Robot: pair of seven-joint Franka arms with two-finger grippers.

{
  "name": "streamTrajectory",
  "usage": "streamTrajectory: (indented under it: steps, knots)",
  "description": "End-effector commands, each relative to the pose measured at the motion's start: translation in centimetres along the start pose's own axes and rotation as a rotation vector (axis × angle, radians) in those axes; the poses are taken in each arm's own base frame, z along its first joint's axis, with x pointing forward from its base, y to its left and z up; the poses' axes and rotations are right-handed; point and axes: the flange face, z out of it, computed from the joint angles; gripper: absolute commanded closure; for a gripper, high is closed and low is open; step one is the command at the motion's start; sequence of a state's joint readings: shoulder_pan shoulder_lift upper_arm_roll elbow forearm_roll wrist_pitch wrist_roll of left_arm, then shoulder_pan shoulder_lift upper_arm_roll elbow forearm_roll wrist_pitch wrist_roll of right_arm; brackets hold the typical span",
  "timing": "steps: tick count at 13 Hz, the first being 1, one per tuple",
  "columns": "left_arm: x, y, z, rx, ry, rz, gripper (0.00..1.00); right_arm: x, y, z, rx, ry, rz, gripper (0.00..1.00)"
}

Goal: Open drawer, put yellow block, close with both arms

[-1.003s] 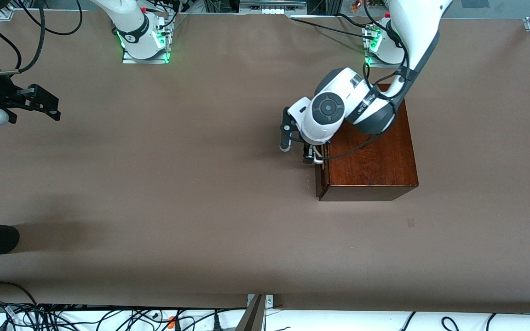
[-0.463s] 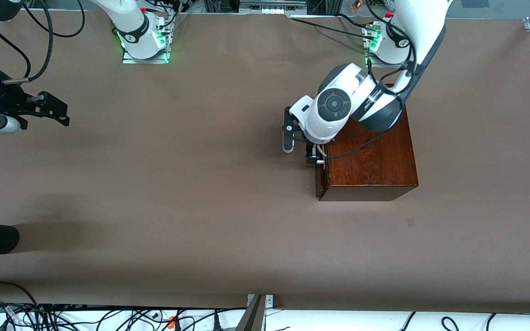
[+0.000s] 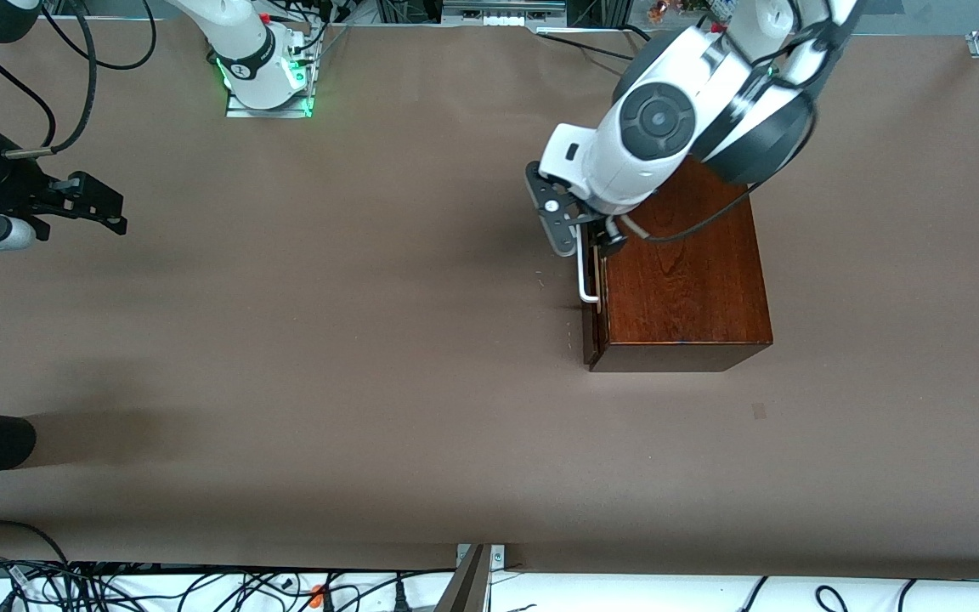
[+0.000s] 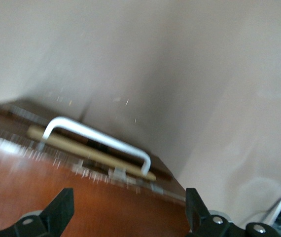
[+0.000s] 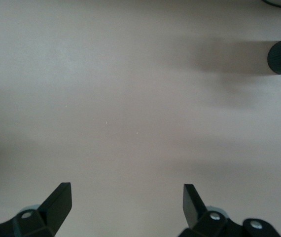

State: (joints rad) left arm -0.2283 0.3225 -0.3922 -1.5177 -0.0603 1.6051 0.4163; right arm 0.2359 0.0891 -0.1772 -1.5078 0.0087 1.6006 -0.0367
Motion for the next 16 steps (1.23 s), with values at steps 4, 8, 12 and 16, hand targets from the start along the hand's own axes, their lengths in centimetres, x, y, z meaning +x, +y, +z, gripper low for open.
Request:
streamTrajectory:
  steps: [4,8,12,16]
  knots:
    - [-7.9,-8.0,-7.6,0.121,-0.046,-0.282,0.00,0.3,0.1,-0.6,0.016,0.020,0.005,0.00]
    - [-15.9,-11.8,-12.8,0.172,0.030,-0.571,0.00,0.3,0.2,-0.5,0.019,0.018,0.007,0.00]
    - [-20.9,-14.1,-13.7,0.252,0.185,-0.806,0.00,0.4,0.2,-0.6,0.019,0.025,0.007,0.00]
    - [-23.7,-14.2,-12.8,0.218,0.205,-0.912,0.00,0.4,0.1,-0.6,0.017,0.025,0.005,0.00]
